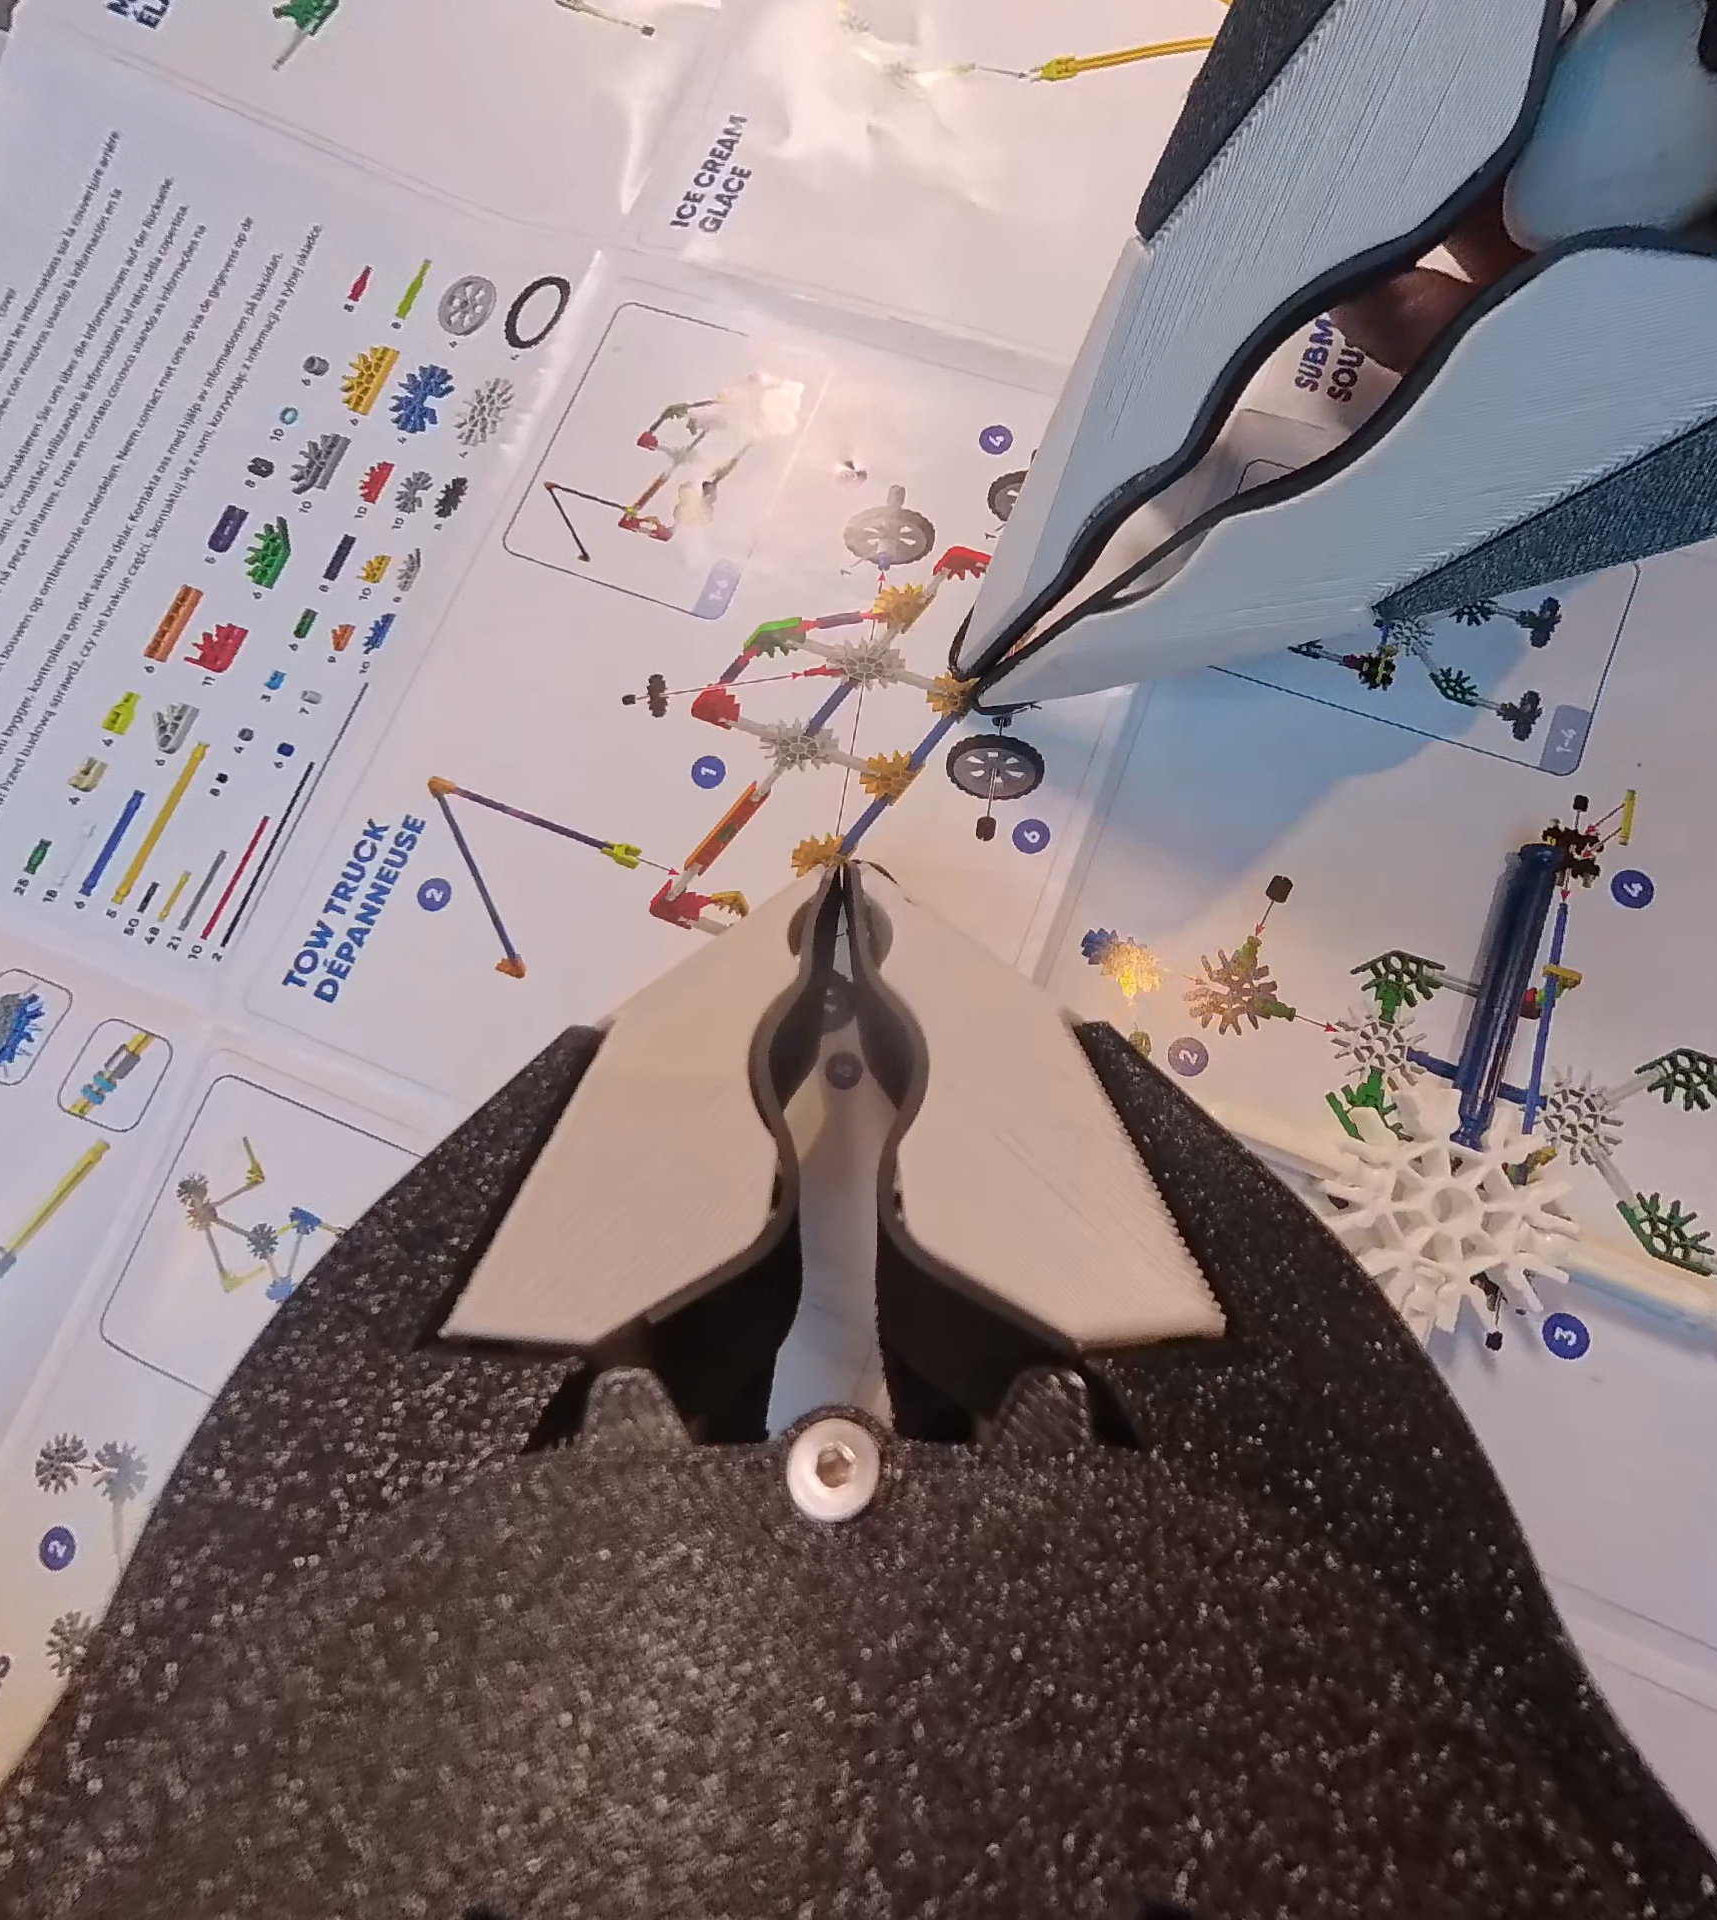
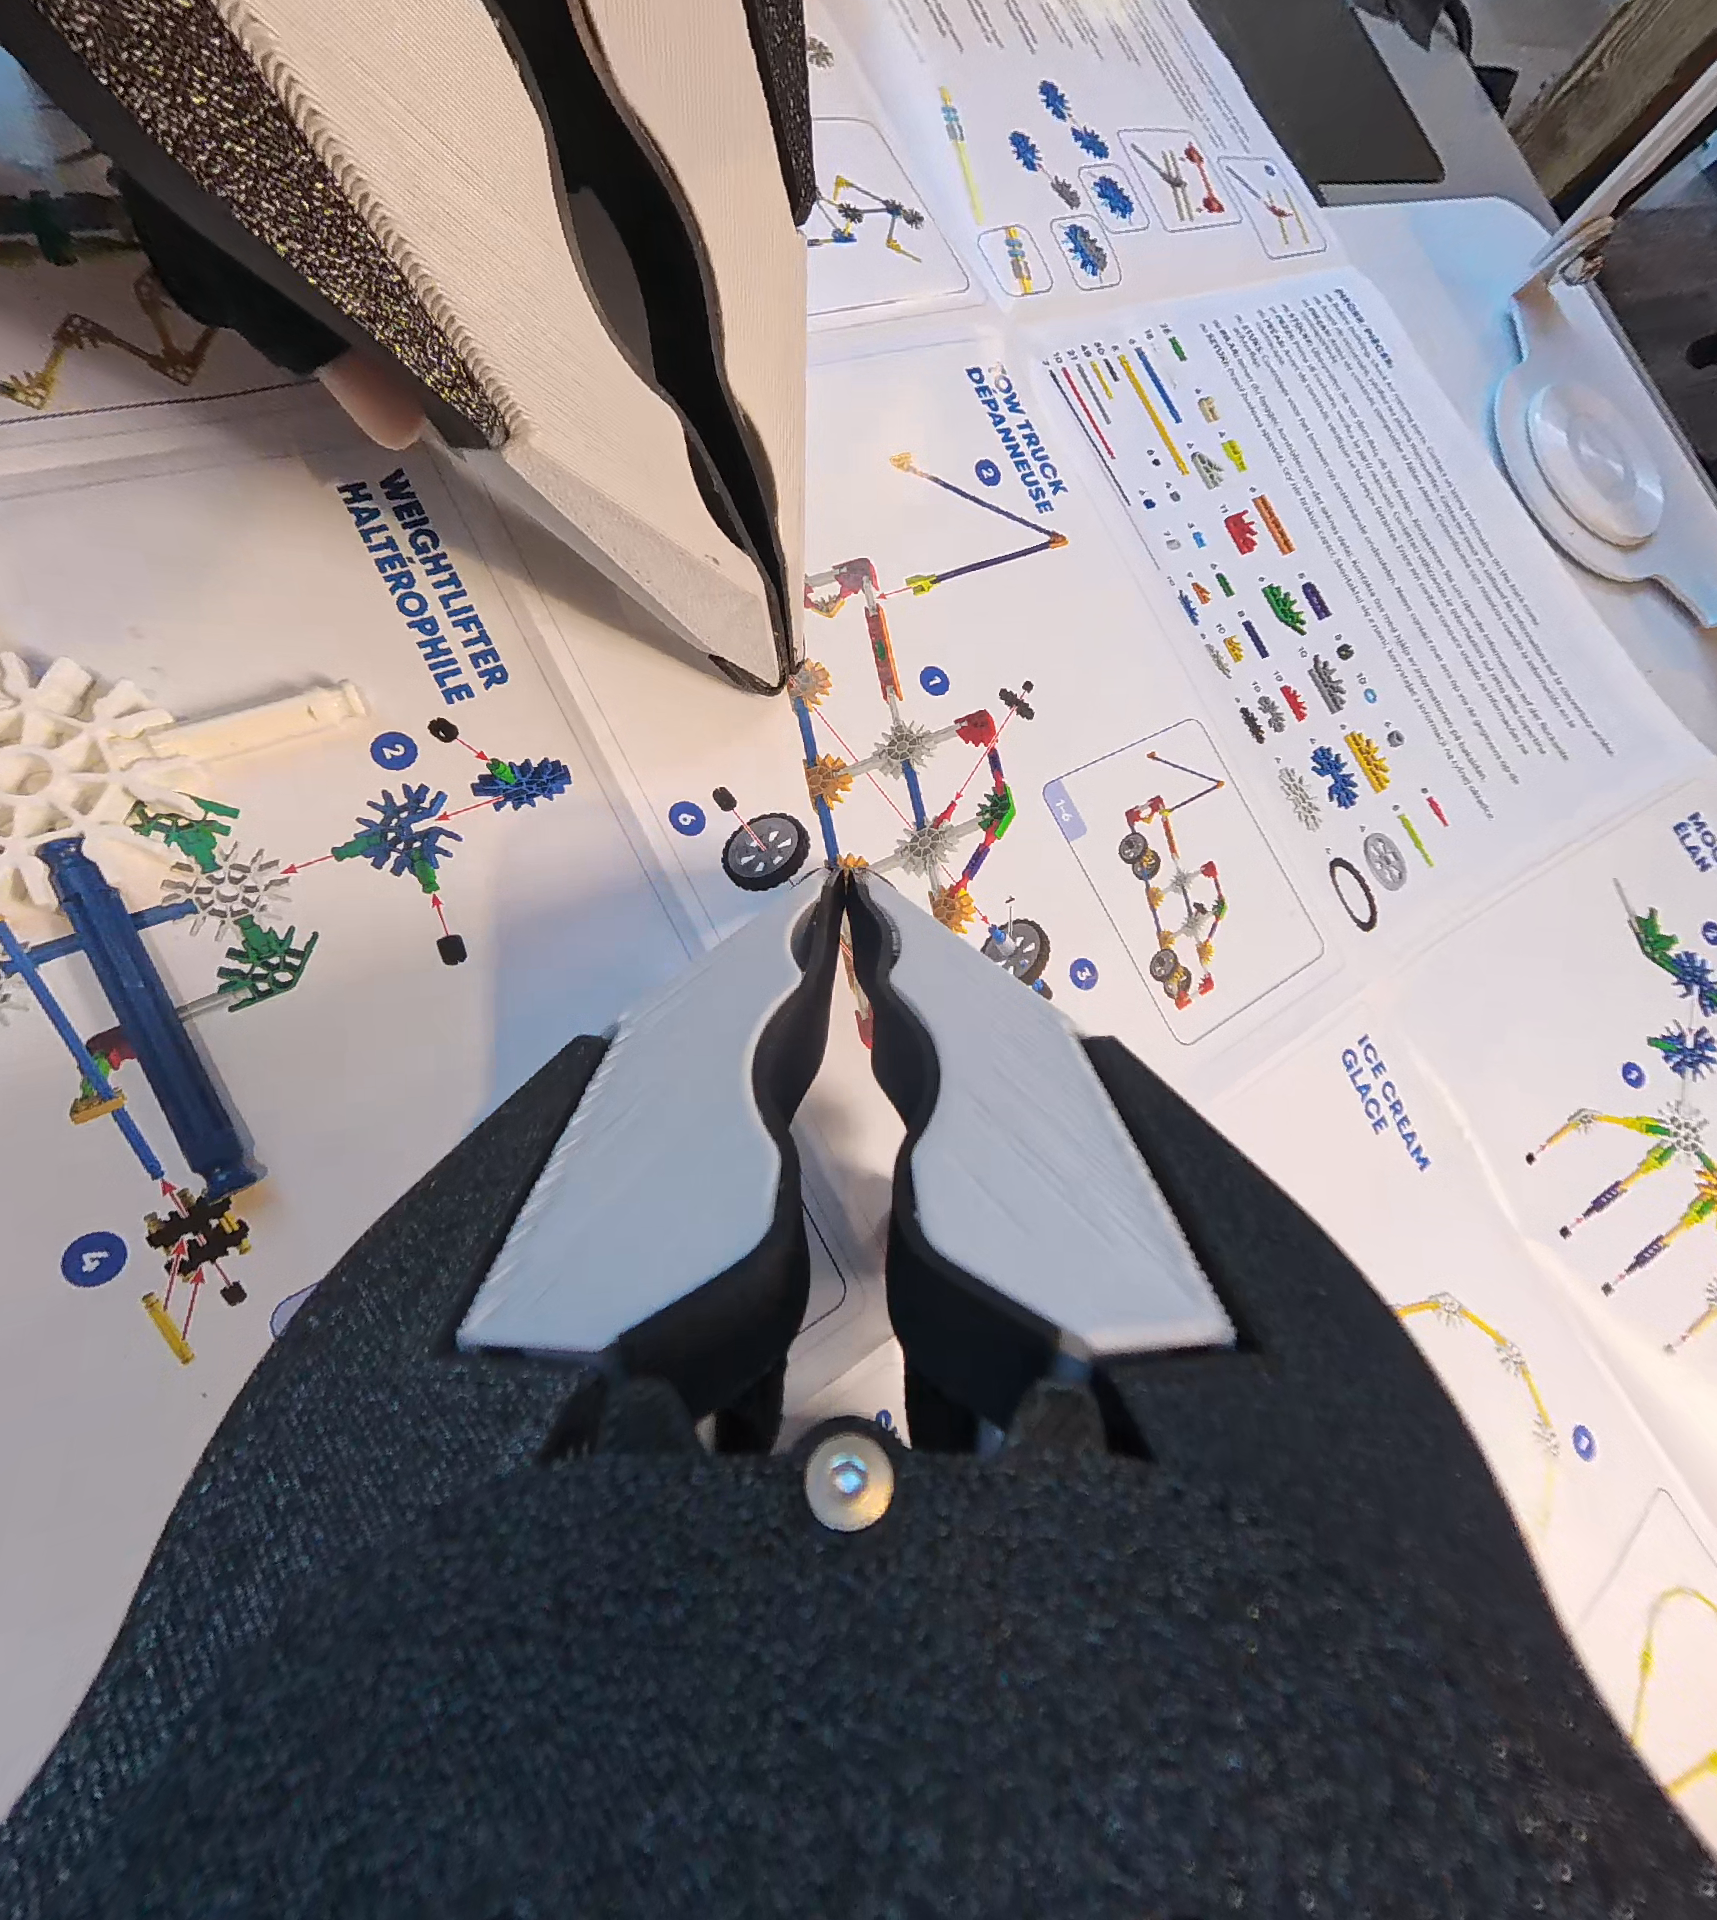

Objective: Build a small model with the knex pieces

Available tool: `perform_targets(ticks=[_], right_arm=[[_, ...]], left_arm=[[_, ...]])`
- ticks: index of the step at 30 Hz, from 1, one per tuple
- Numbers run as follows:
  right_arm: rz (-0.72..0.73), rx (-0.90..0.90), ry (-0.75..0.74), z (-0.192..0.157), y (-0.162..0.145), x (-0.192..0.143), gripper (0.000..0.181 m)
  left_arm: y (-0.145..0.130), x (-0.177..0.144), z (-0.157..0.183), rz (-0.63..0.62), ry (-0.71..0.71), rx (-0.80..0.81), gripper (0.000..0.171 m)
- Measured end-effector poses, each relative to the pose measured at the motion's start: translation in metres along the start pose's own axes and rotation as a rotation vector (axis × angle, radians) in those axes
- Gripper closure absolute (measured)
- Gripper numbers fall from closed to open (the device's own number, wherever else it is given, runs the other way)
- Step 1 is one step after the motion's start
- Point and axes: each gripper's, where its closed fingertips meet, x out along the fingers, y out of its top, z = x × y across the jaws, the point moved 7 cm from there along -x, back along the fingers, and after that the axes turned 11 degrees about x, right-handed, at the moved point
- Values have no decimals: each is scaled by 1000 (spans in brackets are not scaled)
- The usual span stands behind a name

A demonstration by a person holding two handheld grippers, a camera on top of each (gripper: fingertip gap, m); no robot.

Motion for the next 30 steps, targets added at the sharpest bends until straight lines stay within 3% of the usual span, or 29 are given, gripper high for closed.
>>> perform_targets(ticks=[13, 19, 25, 28, 30], right_arm=[[7, 11, -3, 1, 0, 0, 181], [111, 123, -4, 9, 10, -14, 176], [217, 214, -15, 18, 21, -33, 168], [239, 246, -9, 19, 25, -41, 163], [267, 244, -16, 18, 29, -51, 163]], left_arm=[[0, 0, 1, -7, 4, 7, 171], [14, -18, -6, 65, 85, 27, 167], [42, -71, -14, 227, 298, 89, 153], [47, -129, -26, 245, 493, 139, 150], [35, -183, -39, 248, 628, 104, 149]])
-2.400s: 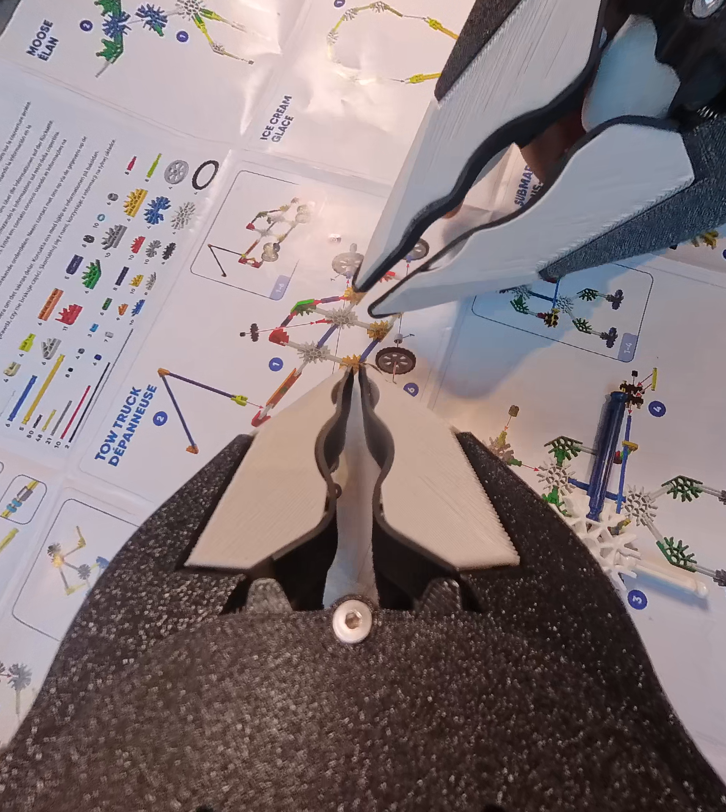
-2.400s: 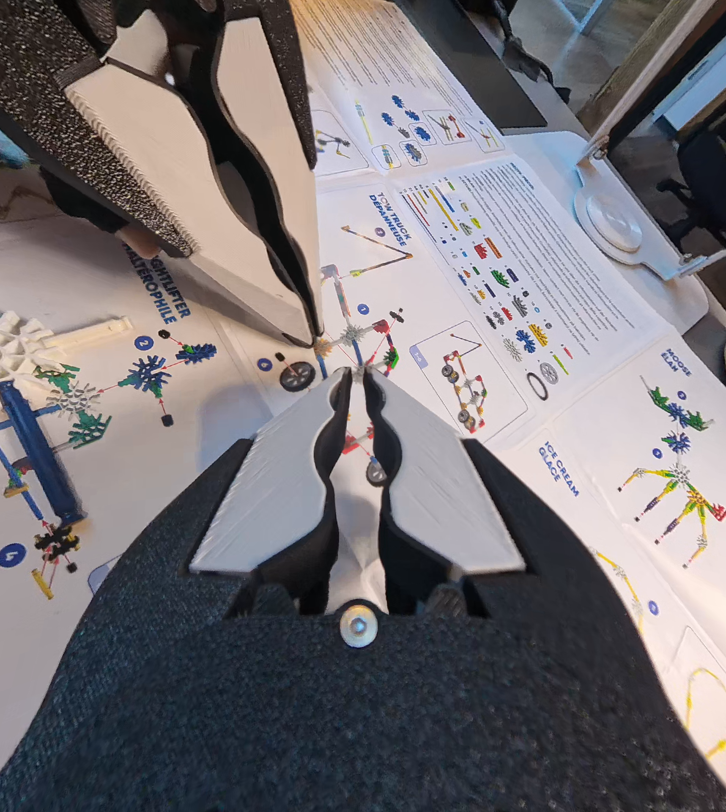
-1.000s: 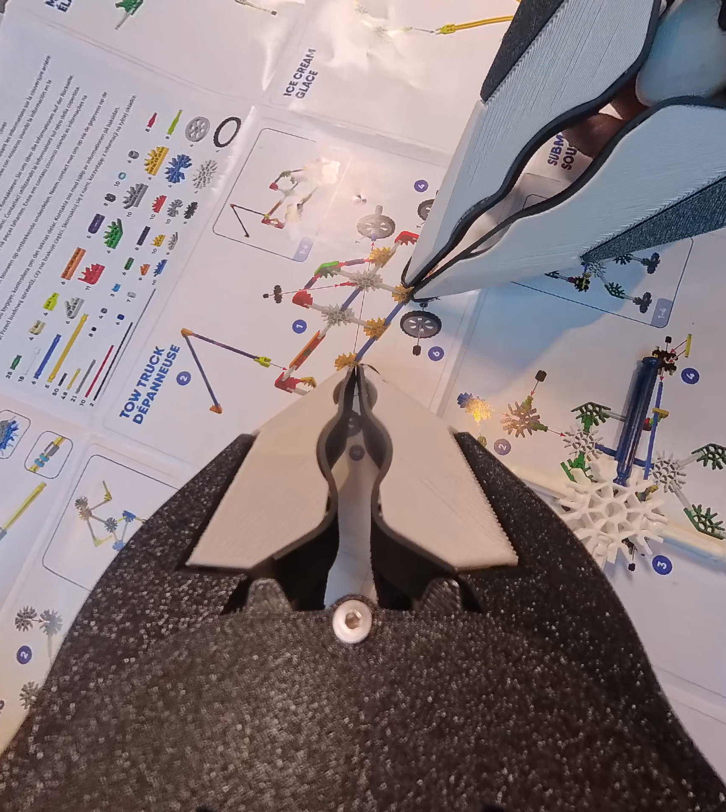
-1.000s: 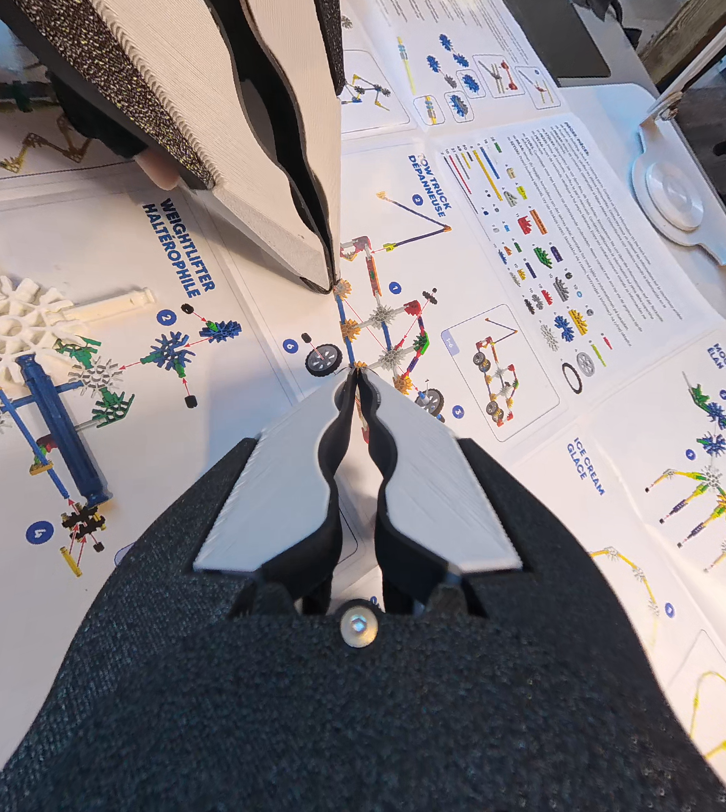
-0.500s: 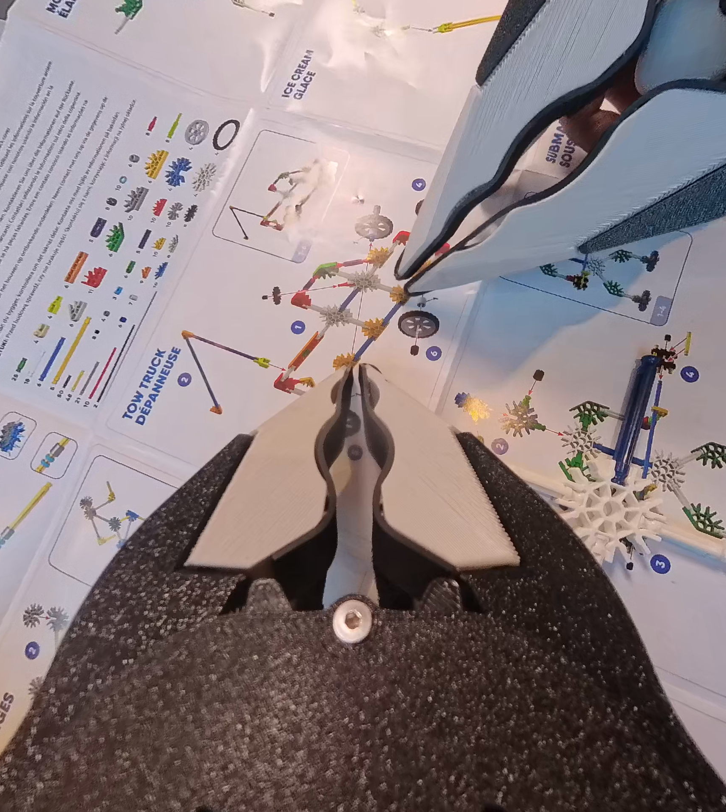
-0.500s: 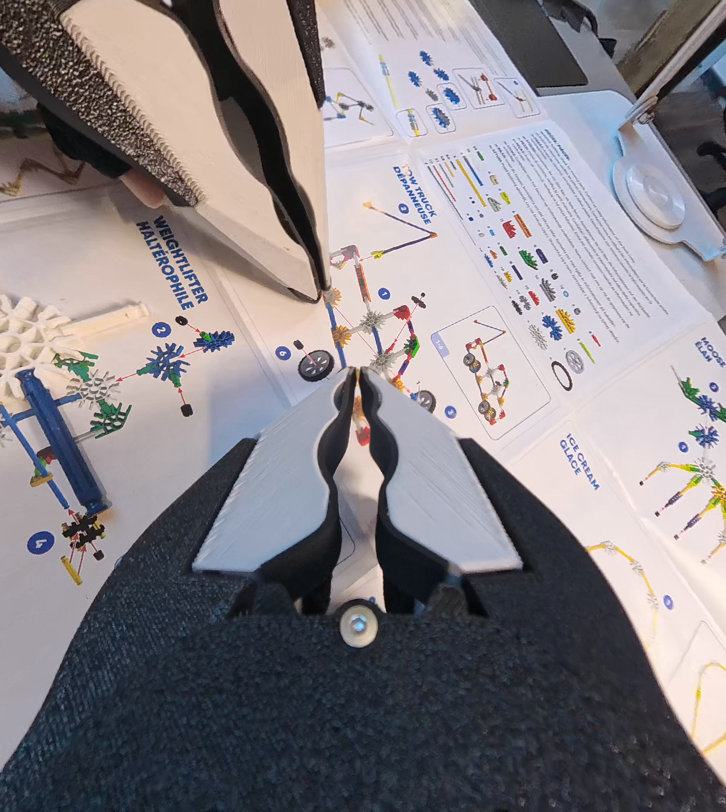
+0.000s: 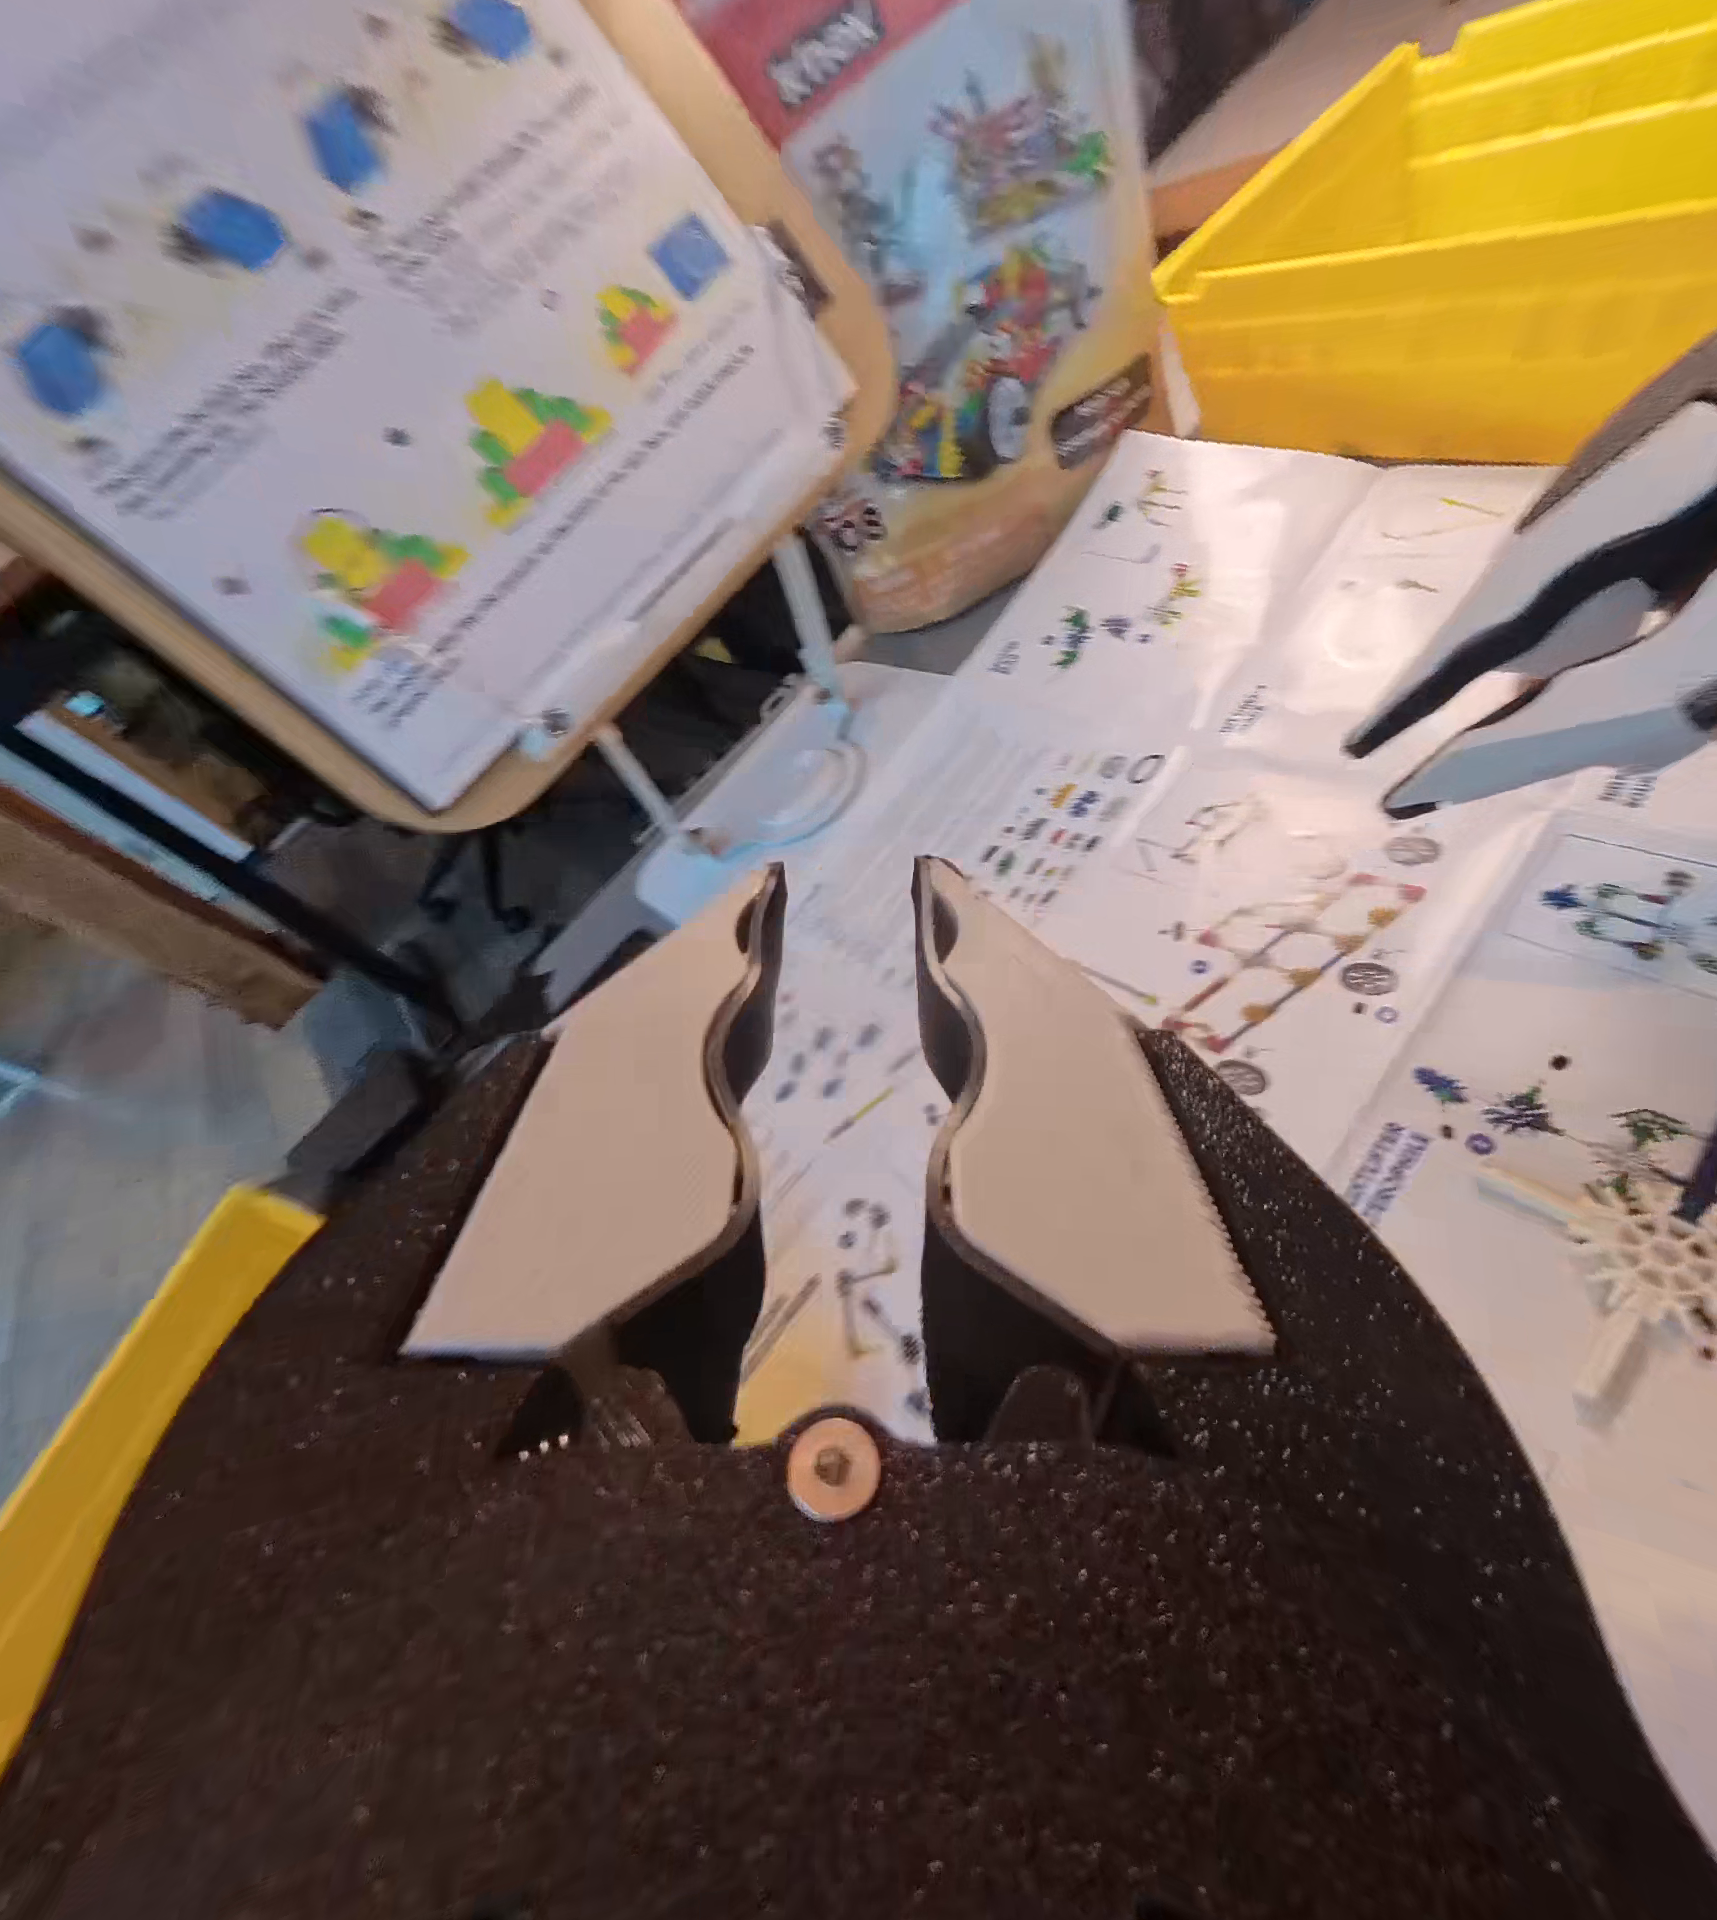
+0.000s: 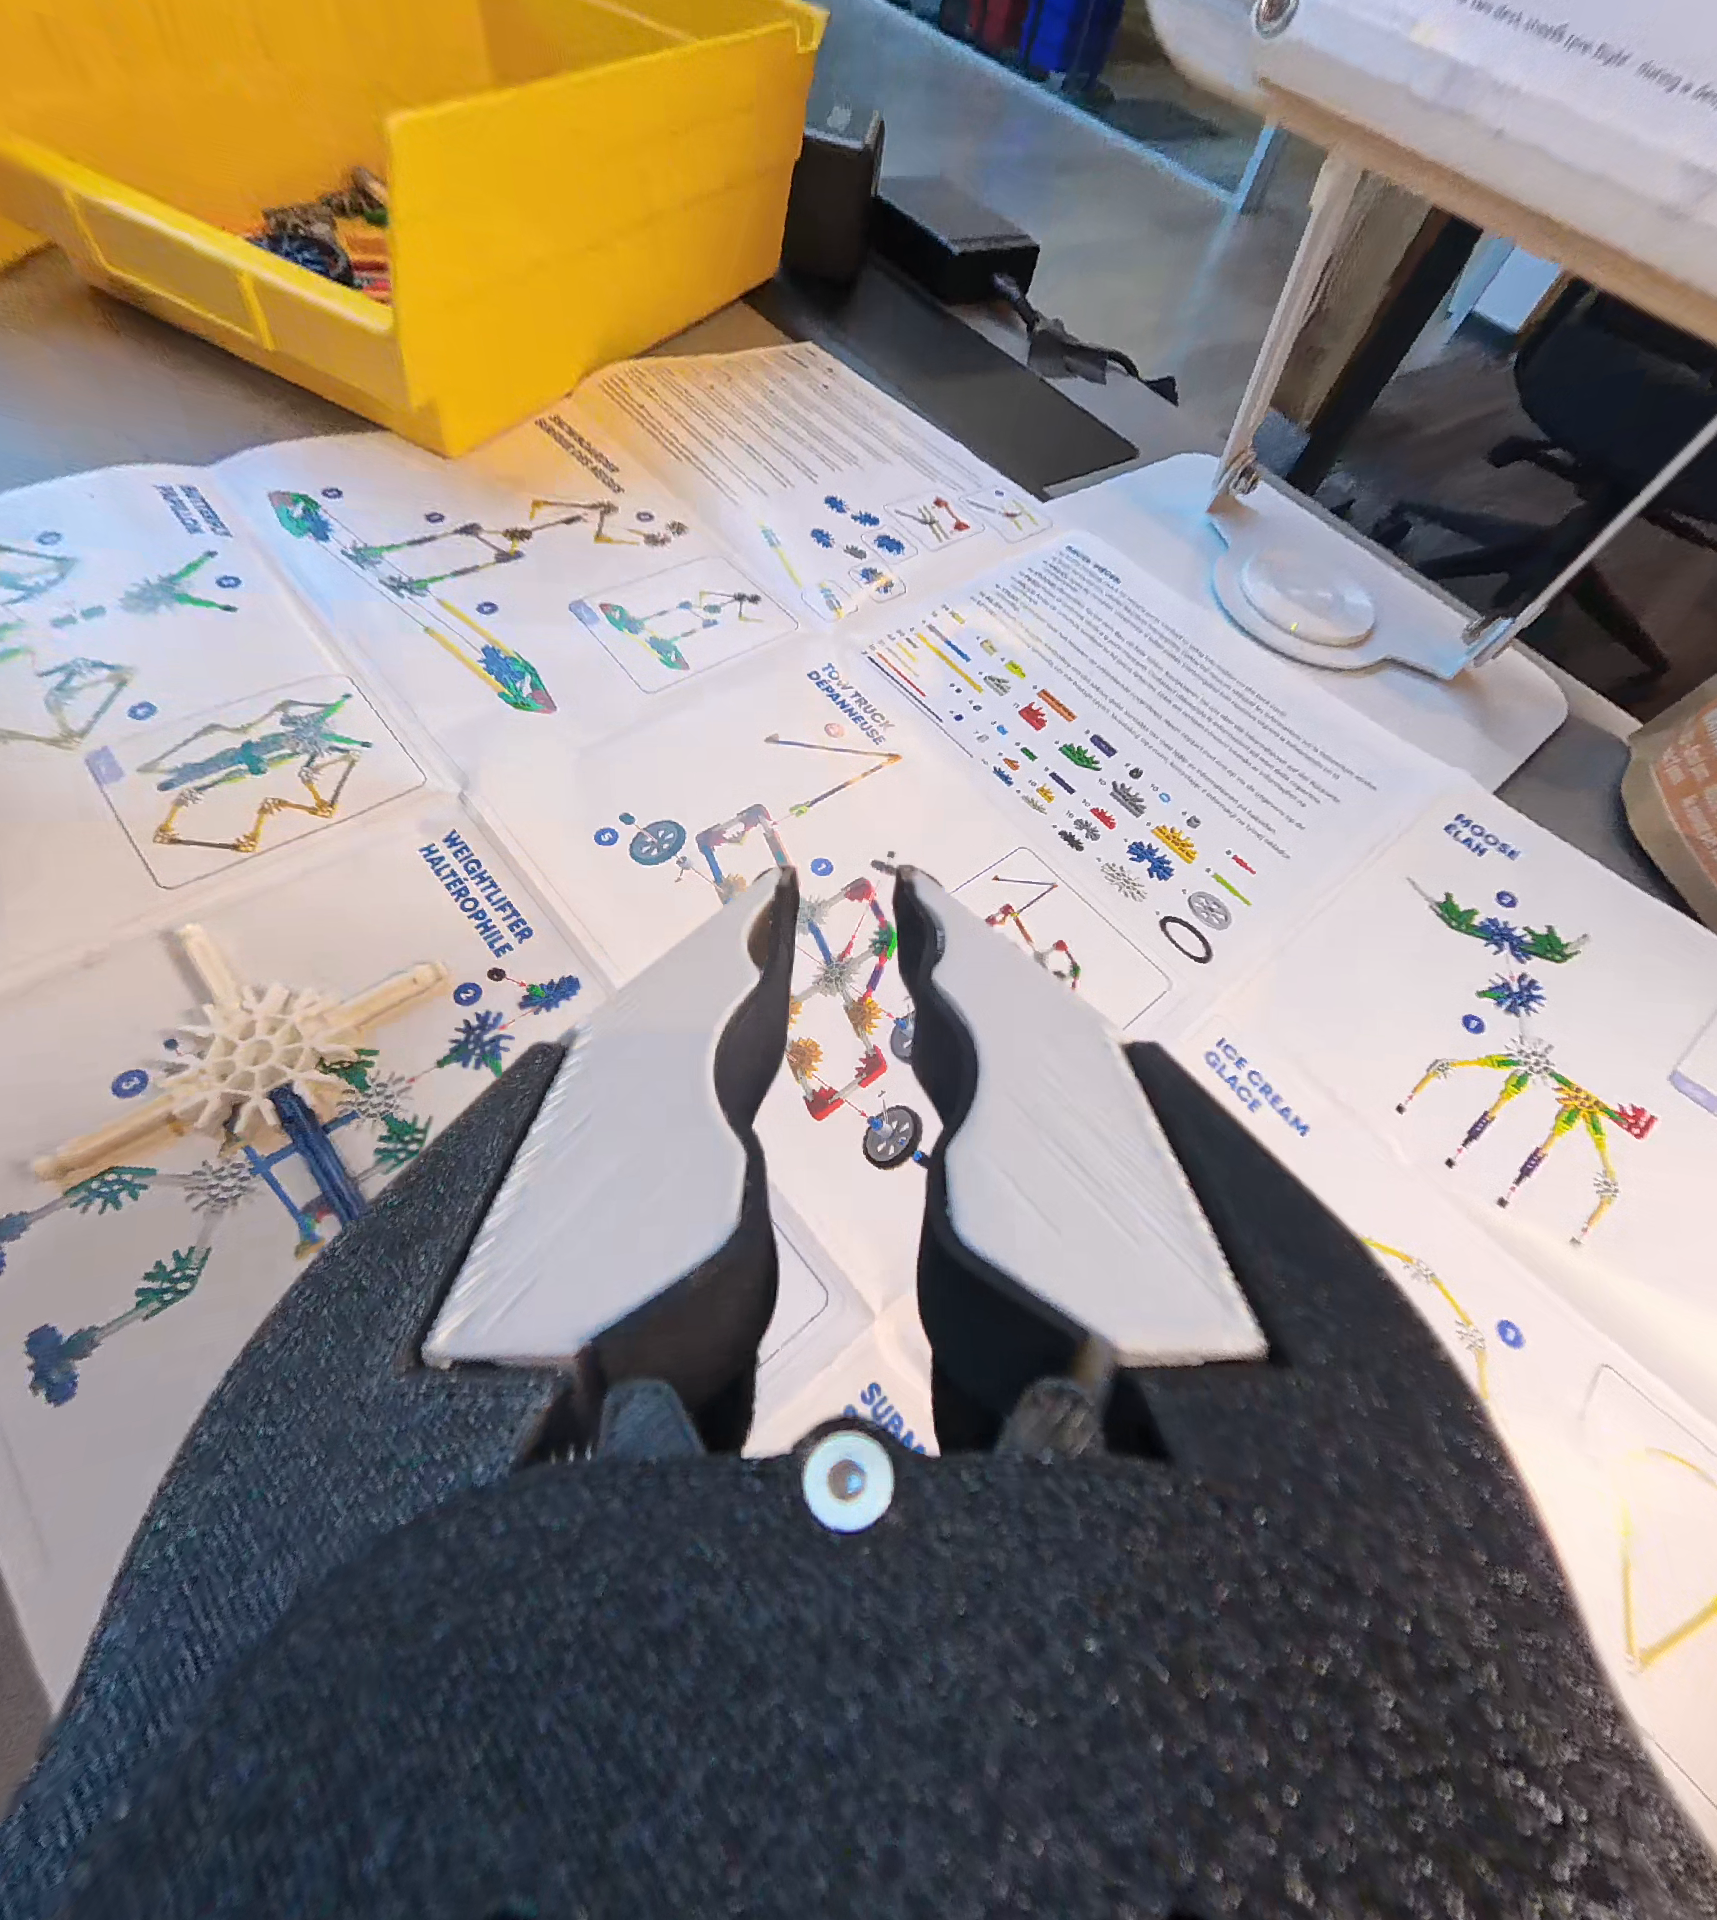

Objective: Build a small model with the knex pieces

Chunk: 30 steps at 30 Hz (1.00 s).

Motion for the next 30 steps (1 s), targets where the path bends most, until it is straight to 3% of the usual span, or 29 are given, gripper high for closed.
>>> perform_targets(ticks=[3, 6, 9, 11, 14, 18, 21, 24, 30], right_arm=[[30, -16, -20, -2, 1, -16, 163], [44, 7, -24, -2, -9, -31, 164], [53, 76, -1, -1, -19, -39, 163], [66, 108, 18, 0, -18, -41, 164], [98, 129, 48, -4, -13, -42, 163], [99, 108, 53, -10, -14, -41, 164], [88, 114, 58, -12, -15, -40, 164], [95, 112, 60, -13, -14, -42, 165], [96, 113, 64, -12, -15, -43, 165]], left_arm=[[-39, -69, -67, -137, 219, -23, 151], [-110, -143, -133, -418, 388, -72, 152], [-191, -202, -182, -675, 408, -239, 152], [-242, -226, -198, -835, 339, -335, 153], [-295, -225, -187, -932, 122, -544, 147], [-328, -196, -157, -1040, -58, -557, 148], [-348, -183, -143, -1146, -108, -593, 152], [-359, -177, -133, -1175, -135, -648, 152], [-360, -179, -132, -1209, -120, -655, 159]])
